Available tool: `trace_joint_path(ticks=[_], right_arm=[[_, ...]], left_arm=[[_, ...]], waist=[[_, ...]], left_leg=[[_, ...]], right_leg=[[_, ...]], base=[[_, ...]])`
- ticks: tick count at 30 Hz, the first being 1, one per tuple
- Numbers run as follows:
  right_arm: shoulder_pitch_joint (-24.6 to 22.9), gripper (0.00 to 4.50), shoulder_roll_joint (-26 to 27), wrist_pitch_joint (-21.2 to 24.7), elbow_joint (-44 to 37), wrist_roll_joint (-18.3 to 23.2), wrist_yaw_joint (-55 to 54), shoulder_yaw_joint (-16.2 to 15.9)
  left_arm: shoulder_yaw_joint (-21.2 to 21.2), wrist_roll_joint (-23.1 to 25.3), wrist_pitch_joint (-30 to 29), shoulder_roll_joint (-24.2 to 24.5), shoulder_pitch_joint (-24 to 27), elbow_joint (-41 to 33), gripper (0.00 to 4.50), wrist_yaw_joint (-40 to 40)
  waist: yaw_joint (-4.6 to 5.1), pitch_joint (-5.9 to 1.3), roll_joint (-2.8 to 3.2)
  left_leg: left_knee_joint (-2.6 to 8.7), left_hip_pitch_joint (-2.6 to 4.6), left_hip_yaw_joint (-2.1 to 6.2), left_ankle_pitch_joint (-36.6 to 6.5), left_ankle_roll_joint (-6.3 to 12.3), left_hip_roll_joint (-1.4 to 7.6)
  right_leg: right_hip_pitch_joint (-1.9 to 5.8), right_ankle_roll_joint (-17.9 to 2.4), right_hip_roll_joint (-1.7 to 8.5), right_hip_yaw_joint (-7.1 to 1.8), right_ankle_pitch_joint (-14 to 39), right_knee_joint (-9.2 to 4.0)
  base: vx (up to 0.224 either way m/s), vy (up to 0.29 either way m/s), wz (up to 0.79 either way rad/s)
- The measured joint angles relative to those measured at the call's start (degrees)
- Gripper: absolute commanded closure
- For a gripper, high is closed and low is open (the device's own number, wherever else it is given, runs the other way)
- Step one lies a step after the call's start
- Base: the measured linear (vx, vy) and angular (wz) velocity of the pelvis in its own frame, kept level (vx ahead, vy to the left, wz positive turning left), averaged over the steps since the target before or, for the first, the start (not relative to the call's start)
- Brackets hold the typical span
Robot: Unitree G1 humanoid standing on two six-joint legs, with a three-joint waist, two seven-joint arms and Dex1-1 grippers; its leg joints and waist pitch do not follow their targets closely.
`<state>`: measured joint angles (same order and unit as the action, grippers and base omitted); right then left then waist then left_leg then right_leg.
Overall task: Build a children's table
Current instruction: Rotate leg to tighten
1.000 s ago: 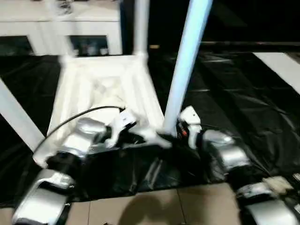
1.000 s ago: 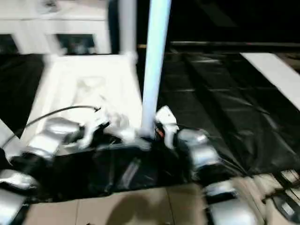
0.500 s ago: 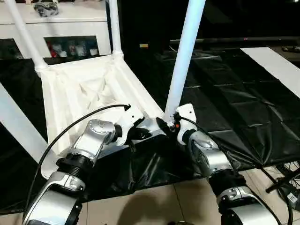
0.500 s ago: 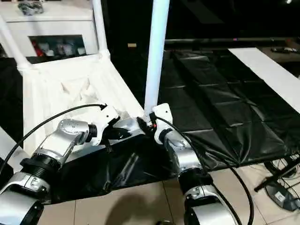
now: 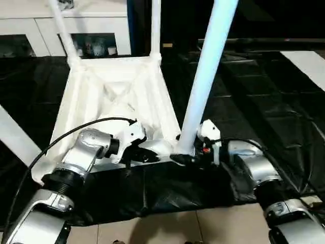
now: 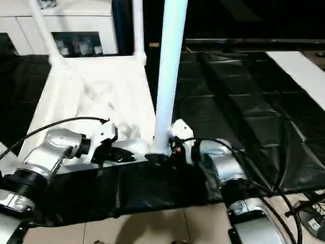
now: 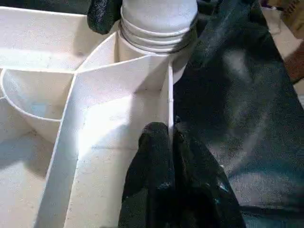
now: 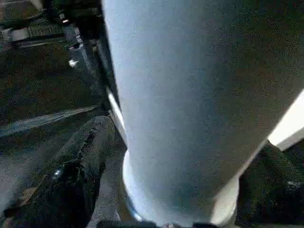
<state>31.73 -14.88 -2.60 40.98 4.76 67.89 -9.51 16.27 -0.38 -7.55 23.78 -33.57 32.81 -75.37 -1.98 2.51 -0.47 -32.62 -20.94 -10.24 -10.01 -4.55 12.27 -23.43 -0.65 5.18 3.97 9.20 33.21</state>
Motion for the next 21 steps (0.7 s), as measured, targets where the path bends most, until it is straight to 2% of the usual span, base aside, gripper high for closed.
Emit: trace_joint_path(ticks=[2, 4, 10, 15, 17, 19, 21], right_arm=[[0.61, 1.14, -0.65, 0.14, 0.59, 0.2, 3.27, -0.5], [1.43, 1.45, -1.06, 0.41, 1.15, 0.23, 5.95, -1.46], [2.42, 1.74, -0.89, -0.28, 2.95, 0.33, 8.7, -2.41], [2.1, 1.8, -0.46, 0.12, 2.47, 0.35, 8.18, -2.16], [0.42, 1.81, -0.17, 0.8, 0.56, 0.16, 5.06, -1.81], [-0.82, 1.81, 0.44, 1.1, -0.56, -0.21, 1.17, -0.99], [-2.79, 1.82, 3.15, 2.38, -1.57, -0.6, -8.49, 1.93]], left_arm=[[0.33, -0.1, 0.63, 0.61, -0.02, 0.3, 4.5, -2.24], [0.42, -0.33, 1.37, 1.05, -0.08, 0.99, 4.5, -4.09], [1.01, -0.62, 3.44, 1.9, -1.13, 3.74, 4.5, -6.79], [0.78, -0.68, 2.89, 1.7, -1.26, 4.03, 4.5, -6.63], [0.19, -0.64, 1.61, 0.49, -1.36, 4.05, 4.5, -4.45], [-0.09, -0.32, 0.43, -0.21, -1.35, 4.05, 4.5, -2.05], [-1.33, 0.89, -1.71, -2.08, -1.35, 4.03, 4.5, 3.9]], waist=[[-0.23, 0.0, 0.0], [-0.41, 0.0, -0.01], [-0.7, 0.0, -0.02], [-0.76, -0.01, -0.02], [-1.11, -0.02, -0.07], [-1.08, -0.01, -0.14], [-0.73, -0.11, -0.35]], left_leg=[[-0.05, 0.01, -0.01, -0.06, -0.11, -0.01], [-0.08, 0.02, -0.04, -0.06, -0.13, -0.01], [-0.32, 0.06, -0.13, -0.06, -0.14, 0.0], [-0.33, 0.1, -0.13, -0.06, -0.14, 0.01], [-0.35, 0.19, -0.14, -0.06, -0.15, 0.01], [-0.35, 0.49, -0.17, -0.07, -0.16, -0.05], [-0.32, 0.87, -0.12, -0.08, -0.18, -0.11]], right_leg=[[0.02, 0.0, 0.04, 0.0, 0.0, 0.02], [0.04, -0.02, 0.06, 0.0, -0.01, 0.06], [0.05, -0.02, 0.12, -0.1, -0.01, 0.35], [0.05, -0.01, 0.11, -0.1, -0.01, 0.46], [0.08, -0.01, 0.12, -0.13, -0.01, 0.54], [0.24, 0.02, 0.14, -0.25, 0.01, 0.68], [0.46, 0.36, 0.14, -0.34, 0.22, 0.78]], base=[[0.0, 0.0, 0.0], [0.0, 0.0, 0.0], [0.0, 0.0, 0.0], [0.0, 0.0, 0.0], [0.0, 0.0, 0.0], [0.0, 0.0, 0.0], [0.0, 0.0, 0.0]])
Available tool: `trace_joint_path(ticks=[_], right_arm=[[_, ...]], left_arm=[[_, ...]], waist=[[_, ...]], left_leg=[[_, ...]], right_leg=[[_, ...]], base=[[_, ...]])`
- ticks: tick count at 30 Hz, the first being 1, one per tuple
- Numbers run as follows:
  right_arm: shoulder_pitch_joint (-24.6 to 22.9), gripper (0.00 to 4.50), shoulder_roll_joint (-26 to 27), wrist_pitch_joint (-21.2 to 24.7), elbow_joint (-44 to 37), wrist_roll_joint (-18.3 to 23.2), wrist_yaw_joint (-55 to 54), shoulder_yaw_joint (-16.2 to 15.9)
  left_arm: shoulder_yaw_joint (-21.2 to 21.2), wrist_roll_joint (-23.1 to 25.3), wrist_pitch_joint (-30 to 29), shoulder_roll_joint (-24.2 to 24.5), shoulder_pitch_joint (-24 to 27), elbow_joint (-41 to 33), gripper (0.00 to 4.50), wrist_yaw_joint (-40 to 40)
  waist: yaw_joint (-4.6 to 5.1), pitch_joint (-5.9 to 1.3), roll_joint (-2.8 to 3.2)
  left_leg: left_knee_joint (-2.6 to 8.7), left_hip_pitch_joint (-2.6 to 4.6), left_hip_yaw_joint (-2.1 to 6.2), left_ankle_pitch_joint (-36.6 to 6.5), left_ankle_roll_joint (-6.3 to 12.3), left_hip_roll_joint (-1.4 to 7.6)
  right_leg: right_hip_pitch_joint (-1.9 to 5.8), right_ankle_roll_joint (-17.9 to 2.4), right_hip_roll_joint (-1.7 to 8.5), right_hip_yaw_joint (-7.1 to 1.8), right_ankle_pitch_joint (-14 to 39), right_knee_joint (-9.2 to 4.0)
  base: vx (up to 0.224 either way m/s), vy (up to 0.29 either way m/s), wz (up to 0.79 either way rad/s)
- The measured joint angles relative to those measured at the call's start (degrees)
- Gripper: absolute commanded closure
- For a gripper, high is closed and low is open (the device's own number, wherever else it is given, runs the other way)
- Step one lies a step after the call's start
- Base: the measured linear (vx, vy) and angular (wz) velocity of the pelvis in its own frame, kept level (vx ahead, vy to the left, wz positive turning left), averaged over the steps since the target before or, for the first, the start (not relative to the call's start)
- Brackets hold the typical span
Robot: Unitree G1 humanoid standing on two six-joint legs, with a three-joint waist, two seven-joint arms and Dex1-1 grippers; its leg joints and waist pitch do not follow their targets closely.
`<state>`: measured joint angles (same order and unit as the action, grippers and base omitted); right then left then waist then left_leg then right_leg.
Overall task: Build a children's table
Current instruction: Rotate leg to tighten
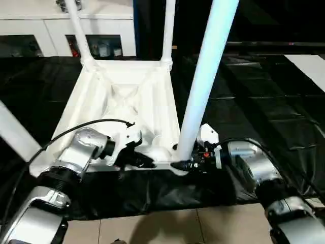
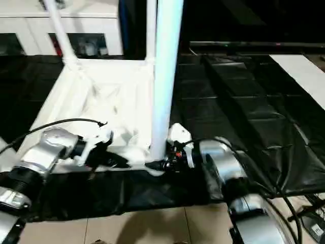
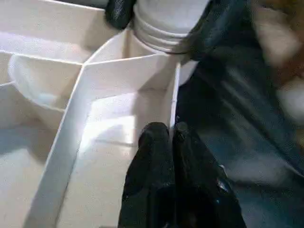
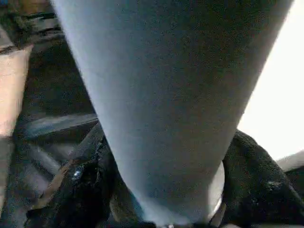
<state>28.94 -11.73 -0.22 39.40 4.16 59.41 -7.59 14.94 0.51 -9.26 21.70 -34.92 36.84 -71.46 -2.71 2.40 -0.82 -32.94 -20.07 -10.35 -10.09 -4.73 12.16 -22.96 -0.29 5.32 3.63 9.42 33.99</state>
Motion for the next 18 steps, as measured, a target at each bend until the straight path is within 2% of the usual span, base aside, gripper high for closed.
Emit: trace_joint_path(ticks=[3, 5, 9, 12, 13, 16, 18], right_arm=[[-1.04, 1.82, 5.95, 2.72, -0.54, -0.66, -17.59, 4.65], [-0.99, 1.83, 7.9, 3.44, -0.5, -1.25, -24.78, 5.82], [-0.44, 1.83, 11.85, 3.44, 0.25, -2.05, -33.88, 7.22], [-0.55, 1.83, 12.23, 2.32, 0.32, -3.3, -34.76, 7.19], [-0.54, 1.27, 12.16, 1.77, 0.31, -3.56, -34.82, 7.19], [-0.54, 1.07, 11.28, 0.98, 0.32, -3.81, -33.05, 6.88], [-0.51, 0.77, 9.45, 0.79, 0.32, -3.66, -29.73, 6.34]], left_arm=[[-1.16, 1.6, -3.79, -3.74, 0.22, -1.31, 4.5, 8.84], [-1.09, 1.9, -5.55, -5.79, 0.97, -2.85, 4.5, 12.28], [-1.42, 2.81, -7.95, -7.04, 2.34, -5.64, 4.5, 16.21], [-1.59, 3.12, -8.69, -7.35, 2.82, -6.76, 4.5, 17.07], [-1.64, 3.12, -8.79, -7.36, 2.82, -6.97, 4.5, 17.11], [-1.6, 3.19, -8.78, -7.56, 2.81, -7.26, 4.5, 17.11], [-1.46, 3.18, -8.66, -7.54, 2.8, -7.41, 4.5, 16.68]], waist=[[1.38, 0.01, 0.0], [2.43, -0.01, 0.03], [3.82, 0.01, 0.06], [4.04, 0.22, 0.4], [4.06, 0.34, 0.57], [4.02, 0.43, 0.7], [3.88, 0.43, 0.71]], left_leg=[[0.03, 0.02, 0.46, 0.0, -0.01, -0.21], [0.15, -0.03, 0.84, -0.01, 0.0, -0.25], [0.24, -0.07, 1.01, -0.02, 0.02, -0.27], [0.26, -0.25, 1.37, -0.03, 0.04, -0.25], [0.29, -0.38, 1.53, -0.03, 0.05, -0.26], [0.28, -0.48, 1.52, -0.03, 0.06, -0.3], [0.28, -0.5, 1.49, -0.02, 0.06, -0.32]], right_leg=[[-0.08, 0.1, 0.03, 0.03, 0.06, -0.29], [0.02, 0.11, 0.02, 0.42, 0.07, -1.06], [0.17, 0.11, 0.02, 0.74, 0.07, -1.92], [0.45, 0.11, 0.13, 1.49, 0.07, -2.92], [0.5, 0.11, 0.18, 1.79, 0.07, -3.3], [0.51, 0.1, 0.2, 1.7, 0.06, -3.47], [0.5, 0.08, 0.2, 1.62, 0.05, -3.43]], base=[[-0.052, -0.001, -0.07], [-0.05, 0.026, -0.14], [0.0, 0.0, 0.0], [0.0, 0.0, 0.0], [0.0, 0.0, 0.0], [0.0, 0.0, 0.0], [0.0, 0.0, 0.0]])
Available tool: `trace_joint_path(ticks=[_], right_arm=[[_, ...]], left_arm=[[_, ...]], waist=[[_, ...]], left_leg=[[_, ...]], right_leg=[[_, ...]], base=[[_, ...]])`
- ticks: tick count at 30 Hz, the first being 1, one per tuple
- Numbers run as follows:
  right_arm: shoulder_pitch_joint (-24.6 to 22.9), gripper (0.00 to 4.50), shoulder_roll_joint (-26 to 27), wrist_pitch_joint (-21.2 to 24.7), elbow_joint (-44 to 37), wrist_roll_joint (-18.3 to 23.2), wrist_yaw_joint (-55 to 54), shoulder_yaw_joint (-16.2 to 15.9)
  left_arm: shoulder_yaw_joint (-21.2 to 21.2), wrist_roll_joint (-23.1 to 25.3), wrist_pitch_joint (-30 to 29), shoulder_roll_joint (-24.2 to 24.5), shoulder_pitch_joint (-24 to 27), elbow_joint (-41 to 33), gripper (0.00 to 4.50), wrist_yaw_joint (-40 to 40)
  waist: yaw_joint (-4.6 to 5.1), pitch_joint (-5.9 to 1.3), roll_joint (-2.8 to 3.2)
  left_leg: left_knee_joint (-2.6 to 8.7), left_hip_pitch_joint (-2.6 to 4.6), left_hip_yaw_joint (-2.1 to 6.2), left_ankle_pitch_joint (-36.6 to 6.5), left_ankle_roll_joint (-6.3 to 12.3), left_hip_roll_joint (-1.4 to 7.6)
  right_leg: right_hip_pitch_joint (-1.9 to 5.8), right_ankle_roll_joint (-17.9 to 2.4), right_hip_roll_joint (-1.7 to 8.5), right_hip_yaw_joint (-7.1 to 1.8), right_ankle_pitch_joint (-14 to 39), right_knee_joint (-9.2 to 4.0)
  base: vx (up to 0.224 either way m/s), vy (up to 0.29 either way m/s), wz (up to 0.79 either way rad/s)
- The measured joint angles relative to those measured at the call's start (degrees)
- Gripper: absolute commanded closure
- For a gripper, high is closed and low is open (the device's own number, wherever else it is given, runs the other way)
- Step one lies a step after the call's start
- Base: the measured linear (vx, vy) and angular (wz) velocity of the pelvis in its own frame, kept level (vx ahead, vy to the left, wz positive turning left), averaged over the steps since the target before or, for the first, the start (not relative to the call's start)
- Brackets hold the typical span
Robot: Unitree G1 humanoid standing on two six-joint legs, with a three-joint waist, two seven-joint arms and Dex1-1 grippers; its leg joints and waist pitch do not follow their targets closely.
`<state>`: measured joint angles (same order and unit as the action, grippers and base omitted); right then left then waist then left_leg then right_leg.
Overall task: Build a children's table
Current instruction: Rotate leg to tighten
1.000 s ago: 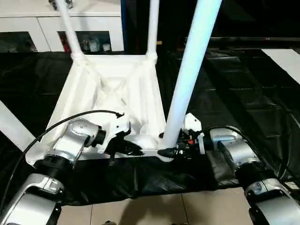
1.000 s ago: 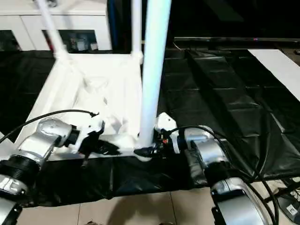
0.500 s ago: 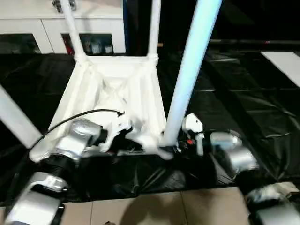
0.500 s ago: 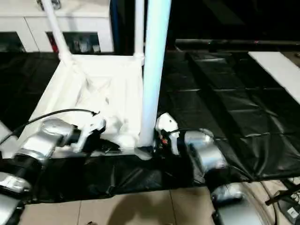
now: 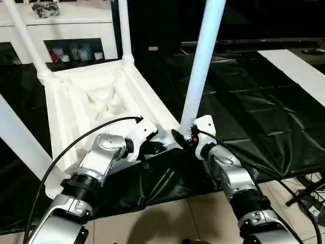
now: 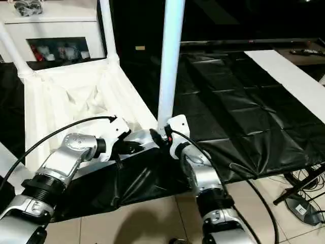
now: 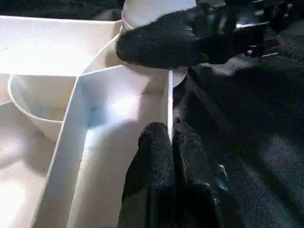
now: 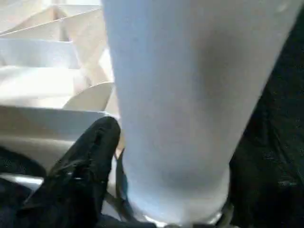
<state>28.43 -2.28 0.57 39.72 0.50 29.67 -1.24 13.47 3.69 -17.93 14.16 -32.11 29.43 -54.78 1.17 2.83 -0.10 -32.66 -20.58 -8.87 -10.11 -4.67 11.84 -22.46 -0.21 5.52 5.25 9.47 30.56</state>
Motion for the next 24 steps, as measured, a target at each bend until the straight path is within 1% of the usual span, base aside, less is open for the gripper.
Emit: trace_joint_path(ticks=[1, 3, 4, 6, 7, 8, 9, 10, 12, 13, 16, 17, 19, 20, 21, 22, 23, 24], right_arm=[[0.19, 0.64, -1.96, -0.01, 0.0, 0.47, 3.56, -0.85], [0.47, 0.64, -3.96, -0.25, 0.0, 0.67, 7.58, -1.71], [0.52, 0.64, -5.69, -1.06, -0.01, 1.05, 11.3, -2.8], [0.85, 0.64, -8.08, -1.53, -0.11, 1.25, 16.77, -3.74], [0.89, 0.64, -9.4, -2.13, -0.11, 1.25, 20.13, -4.01], [0.89, 0.64, -10.19, -2.59, -0.11, 1.28, 22.41, -4.48], [0.97, 0.64, -10.64, -2.99, -0.11, 1.37, 24.11, -4.91], [1.25, 0.64, -11.38, -3.33, -0.07, 1.58, 26.61, -5.28], [1.8, 0.64, -12.19, -3.74, -0.04, 1.94, 31.0, -6.18], [2.25, 0.64, -12.87, -3.85, -0.02, 2.27, 33.41, -6.49], [3.59, 0.64, -13.65, -3.63, 1.42, 3.44, 37.97, -7.0], [3.87, 0.64, -13.86, -3.6, 1.9, 3.64, 39.43, -7.18], [4.81, 0.89, -14.18, -3.6, 3.3, 3.66, 41.36, -7.73], [5.16, 0.89, -14.37, -3.59, 3.49, 3.57, 41.97, -8.01], [5.38, 0.99, -14.45, -3.6, 3.66, 3.45, 42.41, -8.33], [5.57, 1.17, -14.39, -3.64, 3.92, 3.44, 43.51, -8.55], [5.72, 1.17, -14.23, -3.66, 4.2, 3.46, 44.21, -8.79], [5.89, 1.34, -14.13, -3.65, 4.56, 3.49, 44.77, -8.87]], left_arm=[[0.25, -0.04, 0.52, 0.25, 0.0, -0.03, 4.5, -0.68], [0.46, -0.37, 0.86, 0.79, 0.0, -0.22, 4.5, -1.73], [0.59, -0.98, 1.16, 1.51, 0.0, -0.32, 4.5, -3.16], [0.97, -1.71, 2.28, 2.65, 0.01, -0.32, 4.5, -5.31], [1.03, -1.86, 2.97, 3.55, 0.01, -0.32, 4.5, -6.97], [1.03, -2.25, 3.2, 3.88, 0.01, -0.32, 4.5, -8.21], [1.04, -2.57, 3.32, 4.21, 0.01, -0.32, 4.5, -9.28], [1.1, -2.89, 3.84, 5.38, 0.02, -0.32, 4.5, -11.32], [1.48, -3.53, 5.25, 6.83, 0.06, -0.32, 4.5, -14.56], [1.6, -3.91, 5.98, 7.59, 0.07, -0.32, 4.5, -16.3], [1.96, -4.08, 7.55, 8.88, 0.0, 0.2, 4.5, -19.18], [2.03, -4.1, 8.13, 9.21, -0.06, 0.5, 4.5, -20.04], [2.31, -4.1, 8.92, 9.68, -0.5, 1.4, 4.5, -21.01], [2.57, -4.11, 9.25, 9.77, -0.76, 1.84, 4.5, -21.45], [2.78, -4.09, 9.44, 9.85, -1.06, 2.28, 4.5, -21.87], [2.97, -4.08, 9.7, 9.92, -1.56, 3.11, 4.5, -22.4], [3.17, -4.07, 10.0, 9.97, -1.83, 3.6, 4.5, -22.65], [3.21, -4.06, 10.43, 10.03, -2.23, 4.29, 4.5, -23.27]], waist=[[-0.07, 0.0, 0.0], [-0.08, -0.03, -0.09], [-0.22, -0.03, -0.09], [-0.45, -0.08, -0.17], [-0.64, -0.11, -0.34], [-0.86, -0.12, -0.37], [-1.11, -0.12, -0.36], [-1.51, -0.12, -0.36], [-1.84, -0.13, -0.34], [-2.08, -0.13, -0.34], [-2.46, -0.16, -0.39], [-2.87, -0.19, -0.44], [-3.07, -0.2, -0.46], [-3.18, -0.2, -0.46], [-3.29, -0.2, -0.47], [-3.44, -0.2, -0.48], [-3.51, -0.2, -0.48], [-3.62, -0.2, -0.48]], left_leg=[[0.0, -0.02, -0.06, 0.0, 0.01, 0.0], [-0.01, -0.06, -0.25, 0.01, 0.01, 0.01], [-0.01, -0.13, -0.43, 0.01, 0.01, 0.01], [-0.02, -0.24, -0.76, 0.02, 0.0, 0.04], [-0.08, -0.23, -0.89, 0.03, 0.0, 0.05], [-0.09, -0.16, -0.96, 0.02, -0.01, 0.09], [-0.02, -0.08, -1.11, 0.02, -0.01, 0.15], [-0.02, -0.1, -1.09, 0.03, -0.01, 0.17], [0.12, -0.19, -1.07, 0.03, -0.01, 0.33], [0.11, -0.36, -1.07, 0.05, 0.01, 0.43], [-0.05, -0.48, -1.22, 0.21, 0.29, 0.5], [-0.06, -0.48, -1.28, 0.2, 0.28, 0.48], [-0.13, -0.46, -1.35, 0.19, 0.27, 0.46], [-0.18, -0.45, -1.36, 0.19, 0.26, 0.46], [-0.22, -0.44, -1.37, 0.16, 0.2, 0.46], [-0.32, -0.45, -1.37, 0.02, -0.02, 0.48], [-0.37, -0.43, -1.38, 0.01, -0.04, 0.48], [-0.47, -0.44, -1.38, 0.01, -0.05, 0.48]], right_leg=[[-0.01, -0.04, 0.0, -0.08, -0.02, 0.1], [-0.21, -0.21, -0.01, -0.36, -0.14, 0.56], [-0.38, -0.39, -0.01, -0.46, -0.28, 0.78], [-0.59, -0.74, -0.02, -0.64, -0.84, 1.17], [-0.71, -0.83, -0.11, -0.97, -1.12, 1.68], [-0.73, -0.78, -0.19, -1.2, -1.33, 1.91], [-0.81, -0.58, -0.19, -1.29, -1.2, 2.22], [-0.95, -0.19, -0.2, -1.32, -0.94, 2.59], [-1.06, -0.13, -0.32, -1.22, -0.75, 2.65], [-1.22, -0.18, -0.4, -1.21, -0.69, 2.69], [-1.41, -0.5, -0.4, -1.26, -0.48, 2.87], [-1.42, -0.58, -0.36, -1.27, -0.43, 2.88], [-1.41, -0.58, -0.31, -1.32, -0.43, 2.91], [-1.4, -0.58, -0.29, -1.31, -0.43, 2.96], [-1.38, -0.58, -0.28, -1.31, -0.43, 3.01], [-1.37, -0.58, -0.26, -1.31, -0.43, 3.09], [-1.37, -0.58, -0.24, -1.32, -0.43, 3.19], [-1.36, -0.57, -0.21, -1.33, -0.43, 3.29]], base=[[0.0, 0.0, 0.0], [0.0, 0.0, 0.0], [0.0, 0.0, 0.0], [0.0, 0.0, 0.0], [0.0, 0.0, 0.0], [0.0, 0.0, 0.0], [0.059, -0.055, 0.14], [0.059, -0.044, 0.05], [0.055, -0.04, 0.03], [0.0, 0.0, 0.0], [0.0, 0.0, 0.0], [0.0, 0.0, 0.0], [0.0, 0.0, 0.0], [0.0, 0.0, 0.0], [0.0, 0.0, 0.0], [0.0, 0.0, 0.0], [0.0, 0.0, 0.0], [0.0, 0.0, 0.0]])
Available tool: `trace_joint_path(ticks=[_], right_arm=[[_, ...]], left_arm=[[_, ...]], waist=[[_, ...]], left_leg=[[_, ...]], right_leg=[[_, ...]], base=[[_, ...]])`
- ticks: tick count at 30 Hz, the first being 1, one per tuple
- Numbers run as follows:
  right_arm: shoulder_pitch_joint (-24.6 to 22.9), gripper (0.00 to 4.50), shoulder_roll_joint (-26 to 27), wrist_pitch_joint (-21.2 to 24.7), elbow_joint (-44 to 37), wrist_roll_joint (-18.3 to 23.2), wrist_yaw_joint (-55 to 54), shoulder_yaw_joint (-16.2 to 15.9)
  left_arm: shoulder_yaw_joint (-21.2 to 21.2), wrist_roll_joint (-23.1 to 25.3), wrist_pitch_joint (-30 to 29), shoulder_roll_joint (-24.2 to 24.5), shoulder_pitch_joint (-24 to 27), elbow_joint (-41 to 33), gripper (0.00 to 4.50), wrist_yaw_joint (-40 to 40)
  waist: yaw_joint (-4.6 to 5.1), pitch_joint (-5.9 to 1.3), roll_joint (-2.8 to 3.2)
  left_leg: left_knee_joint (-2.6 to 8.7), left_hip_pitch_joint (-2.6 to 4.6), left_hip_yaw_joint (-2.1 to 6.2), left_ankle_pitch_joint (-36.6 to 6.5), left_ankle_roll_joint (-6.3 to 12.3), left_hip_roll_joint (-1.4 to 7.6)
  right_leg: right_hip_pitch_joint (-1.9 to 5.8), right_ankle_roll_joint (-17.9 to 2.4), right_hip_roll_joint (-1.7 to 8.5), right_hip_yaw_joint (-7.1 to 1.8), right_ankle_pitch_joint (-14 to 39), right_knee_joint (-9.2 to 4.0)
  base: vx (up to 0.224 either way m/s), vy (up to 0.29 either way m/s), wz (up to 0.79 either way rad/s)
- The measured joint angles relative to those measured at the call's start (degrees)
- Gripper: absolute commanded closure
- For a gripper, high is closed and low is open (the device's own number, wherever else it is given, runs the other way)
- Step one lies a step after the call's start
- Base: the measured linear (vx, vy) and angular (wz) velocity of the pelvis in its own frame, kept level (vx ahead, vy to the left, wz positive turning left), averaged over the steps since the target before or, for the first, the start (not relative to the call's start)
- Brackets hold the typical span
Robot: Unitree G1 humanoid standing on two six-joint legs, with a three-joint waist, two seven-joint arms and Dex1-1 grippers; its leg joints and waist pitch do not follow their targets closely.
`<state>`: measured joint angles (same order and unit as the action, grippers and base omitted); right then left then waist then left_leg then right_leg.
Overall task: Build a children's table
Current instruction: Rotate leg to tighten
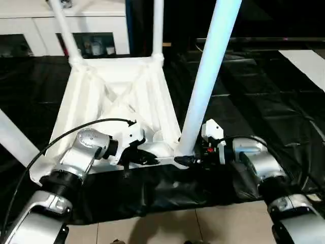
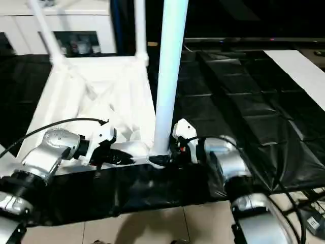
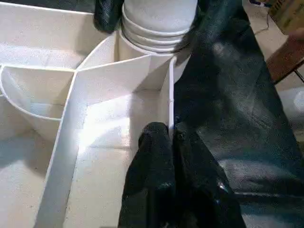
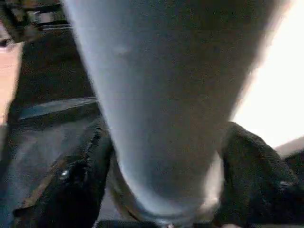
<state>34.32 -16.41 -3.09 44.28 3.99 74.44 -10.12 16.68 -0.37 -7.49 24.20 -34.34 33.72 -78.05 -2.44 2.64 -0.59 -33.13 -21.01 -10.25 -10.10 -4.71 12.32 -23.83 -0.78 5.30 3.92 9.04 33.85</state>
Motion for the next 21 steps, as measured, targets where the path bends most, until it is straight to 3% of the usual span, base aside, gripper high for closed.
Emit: trace_joint_path(ticks=[8, 12, 15, 21], right_arm=[[1.03, 1.8, 0.84, 0.18, 2.12, 0.18, 1.33, -0.24], [-0.84, 1.85, 1.53, 0.27, 1.09, 0.6, -2.47, 1.13], [-2.61, 1.86, 2.37, 0.81, -0.63, 0.53, -8.96, 2.42], [-7.74, 1.86, 9.32, 7.2, -7.3, -0.24, -31.29, 8.46]], left_arm=[[0.14, 0.09, 1.63, -0.14, -1.43, 3.29, 4.5, -1.51], [-0.09, 0.11, 1.12, -1.31, -1.43, 3.6, 4.5, 1.01], [-0.7, 0.69, -0.02, -2.66, -1.44, 3.68, 4.5, 5.17], [-2.96, 2.31, -6.42, -7.95, 0.19, 0.73, 4.5, 16.85]], waist=[[-0.25, 0.01, -0.03], [-0.21, -0.02, -0.1], [0.14, -0.09, -0.23], [1.57, -0.22, -0.52]], left_leg=[[-0.29, 0.01, -0.01, 0.0, -0.02, 0.03], [-0.32, 0.06, -0.01, 0.0, -0.02, 0.04], [-0.35, 0.07, 0.05, 0.0, -0.02, 0.0], [-0.31, 0.5, 0.63, 0.0, -0.01, -0.31]], right_leg=[[0.09, -0.01, 0.01, -0.1, -0.02, 0.3], [0.2, -0.06, 0.01, -0.12, -0.05, 0.3], [0.24, 0.18, 0.01, -0.16, 0.09, 0.26], [0.66, 0.55, 0.05, -0.04, 0.32, -0.46]], base=[[0.0, 0.0, 0.0], [0.0, 0.0, 0.0], [0.0, 0.0, 0.0], [0.0, 0.0, 0.0]])
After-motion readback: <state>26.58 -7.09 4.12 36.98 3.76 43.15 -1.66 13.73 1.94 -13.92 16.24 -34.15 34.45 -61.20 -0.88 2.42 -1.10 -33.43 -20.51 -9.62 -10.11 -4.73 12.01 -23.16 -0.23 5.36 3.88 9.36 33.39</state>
